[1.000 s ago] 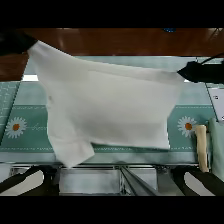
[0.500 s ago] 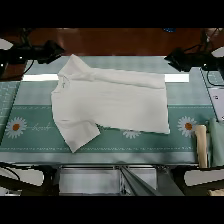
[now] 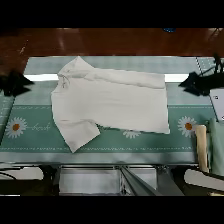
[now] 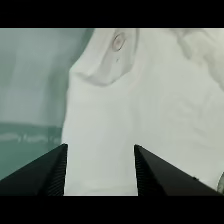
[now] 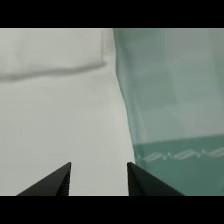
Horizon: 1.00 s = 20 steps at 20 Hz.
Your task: Fold the shirts.
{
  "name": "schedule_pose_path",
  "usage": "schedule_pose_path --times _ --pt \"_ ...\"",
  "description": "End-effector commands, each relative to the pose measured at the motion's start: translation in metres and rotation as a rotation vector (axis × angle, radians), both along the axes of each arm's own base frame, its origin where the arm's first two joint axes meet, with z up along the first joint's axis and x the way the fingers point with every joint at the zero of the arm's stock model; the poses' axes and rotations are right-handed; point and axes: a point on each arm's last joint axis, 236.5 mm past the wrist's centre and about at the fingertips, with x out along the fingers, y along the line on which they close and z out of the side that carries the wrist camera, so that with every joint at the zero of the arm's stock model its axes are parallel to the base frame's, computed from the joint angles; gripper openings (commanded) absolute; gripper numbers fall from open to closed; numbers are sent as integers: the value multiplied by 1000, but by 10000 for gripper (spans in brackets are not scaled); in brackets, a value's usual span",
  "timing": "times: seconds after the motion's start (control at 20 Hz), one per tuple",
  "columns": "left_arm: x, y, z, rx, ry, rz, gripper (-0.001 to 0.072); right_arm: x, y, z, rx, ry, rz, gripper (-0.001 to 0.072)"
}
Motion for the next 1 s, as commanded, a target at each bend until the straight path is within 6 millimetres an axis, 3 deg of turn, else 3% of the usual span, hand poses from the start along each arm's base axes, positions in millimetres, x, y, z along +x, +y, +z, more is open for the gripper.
schedule_pose_path --times 0.0,0.1,0.2,0.35,0.7,0.75,0.8,0.85,0.95 --pt "-85 -13 -58 -72 165 87 509 -69 32 -39 66 49 -24 413" --pt "-112 -42 -77 -159 203 84 508 -91 41 -44 68 55 -17 413" --pt "-126 -59 -91 -193 236 83 508 -98 44 -35 56 23 -17 413" --pt "-123 -79 -103 -196 214 69 508 -97 44 -20 42 -23 -23 413" --pt "-88 -116 -109 -135 139 35 494 -96 45 -18 52 -23 -39 413" --pt "-87 -120 -110 -127 139 25 352 -97 43 -20 43 -19 -39 413" --pt "-87 -124 -110 -128 140 12 73 -100 34 -23 24 -6 -53 413" --pt "-88 -128 -108 -134 142 -6 18 -106 20 -28 -10 25 -81 413" --pt "-92 -134 -100 -159 141 -52 18 -129 -6 -44 -47 129 -161 413"
